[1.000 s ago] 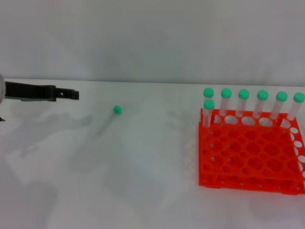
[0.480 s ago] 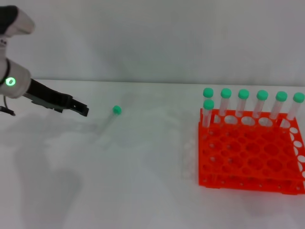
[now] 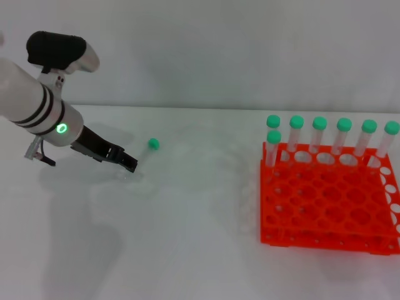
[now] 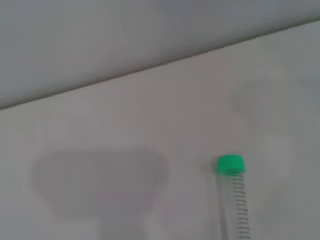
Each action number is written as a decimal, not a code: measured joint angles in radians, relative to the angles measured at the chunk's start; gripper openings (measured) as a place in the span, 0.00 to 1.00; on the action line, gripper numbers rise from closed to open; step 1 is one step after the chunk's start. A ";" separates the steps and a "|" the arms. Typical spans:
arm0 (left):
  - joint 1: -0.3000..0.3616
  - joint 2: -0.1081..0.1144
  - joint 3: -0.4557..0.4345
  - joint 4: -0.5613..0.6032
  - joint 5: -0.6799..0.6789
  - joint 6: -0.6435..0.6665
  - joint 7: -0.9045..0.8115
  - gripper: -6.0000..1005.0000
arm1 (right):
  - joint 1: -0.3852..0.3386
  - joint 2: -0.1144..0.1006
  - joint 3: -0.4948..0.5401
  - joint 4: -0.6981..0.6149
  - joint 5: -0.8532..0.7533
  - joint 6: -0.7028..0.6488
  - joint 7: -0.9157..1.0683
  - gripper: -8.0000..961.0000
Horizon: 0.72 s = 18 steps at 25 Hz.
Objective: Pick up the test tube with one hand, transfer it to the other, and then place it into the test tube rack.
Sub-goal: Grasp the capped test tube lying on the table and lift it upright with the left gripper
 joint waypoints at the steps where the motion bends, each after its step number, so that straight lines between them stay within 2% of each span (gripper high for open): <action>1: 0.000 -0.002 0.000 0.000 0.002 -0.008 -0.001 0.86 | 0.000 0.000 0.001 0.000 0.000 0.000 0.000 0.91; 10: 0.026 -0.018 0.000 0.046 -0.013 -0.101 0.006 0.85 | 0.014 -0.003 0.001 0.000 0.003 0.011 0.000 0.91; 18: 0.039 -0.025 -0.001 0.056 -0.023 -0.108 0.005 0.83 | 0.024 -0.005 0.002 0.006 0.003 0.013 0.000 0.91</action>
